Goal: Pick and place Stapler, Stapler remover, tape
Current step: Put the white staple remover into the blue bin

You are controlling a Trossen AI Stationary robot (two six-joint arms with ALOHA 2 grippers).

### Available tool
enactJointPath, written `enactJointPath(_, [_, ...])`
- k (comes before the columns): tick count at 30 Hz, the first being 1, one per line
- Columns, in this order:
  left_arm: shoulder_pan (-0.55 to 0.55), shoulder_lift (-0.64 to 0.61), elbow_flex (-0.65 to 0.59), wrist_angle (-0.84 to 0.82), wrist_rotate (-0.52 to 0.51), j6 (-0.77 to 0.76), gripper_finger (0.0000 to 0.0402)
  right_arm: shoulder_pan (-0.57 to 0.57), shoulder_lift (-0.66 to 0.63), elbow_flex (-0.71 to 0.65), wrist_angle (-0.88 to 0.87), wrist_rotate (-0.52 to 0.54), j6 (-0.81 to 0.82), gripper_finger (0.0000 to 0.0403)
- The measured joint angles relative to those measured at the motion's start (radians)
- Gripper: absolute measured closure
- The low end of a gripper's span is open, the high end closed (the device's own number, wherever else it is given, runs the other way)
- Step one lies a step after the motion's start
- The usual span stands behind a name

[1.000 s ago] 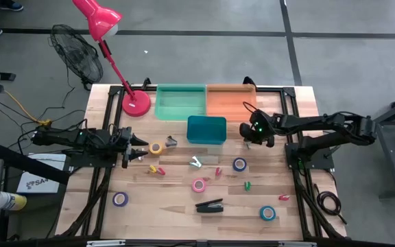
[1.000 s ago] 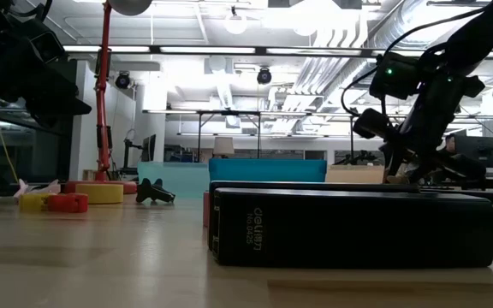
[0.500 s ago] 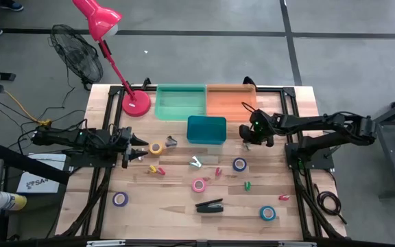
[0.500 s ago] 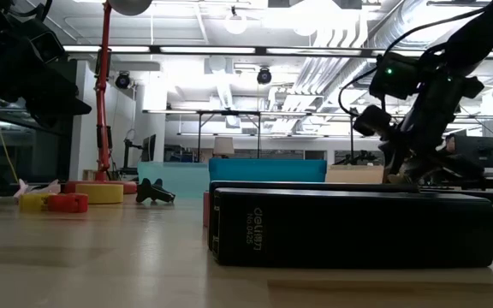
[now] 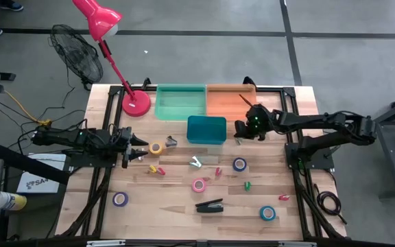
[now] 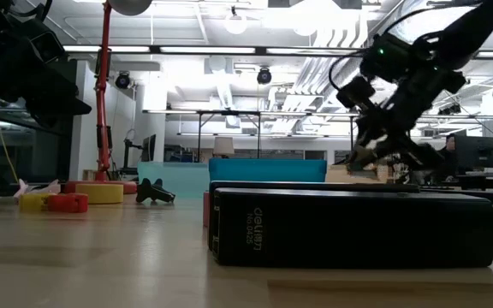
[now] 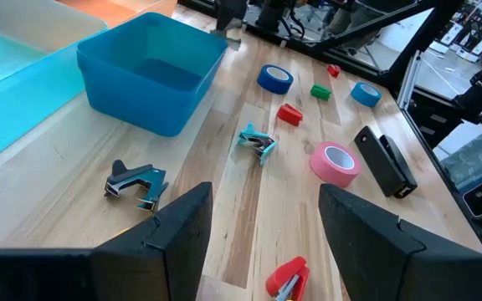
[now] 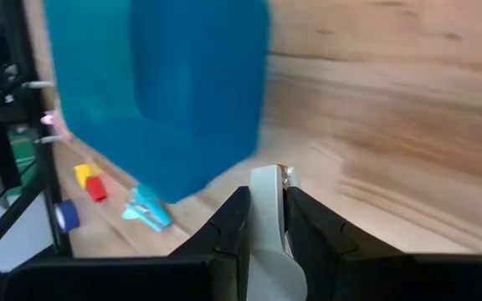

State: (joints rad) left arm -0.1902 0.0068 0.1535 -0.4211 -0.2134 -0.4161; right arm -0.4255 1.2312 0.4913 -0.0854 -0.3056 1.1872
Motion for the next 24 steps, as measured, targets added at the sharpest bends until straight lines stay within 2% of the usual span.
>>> enactJointPath(9, [0.000, 0.000, 0.000, 0.000, 0.000, 0.000, 0.0184, 0.000, 0.000, 0.108, 0.002, -0.004, -0.123, 0.0345])
enactJointPath(24, [0.000, 0.000, 0.000, 0.000, 0.000, 0.000, 0.0184, 0.000, 0.000, 0.234, 0.005, 0.031, -0.608, 0.0346])
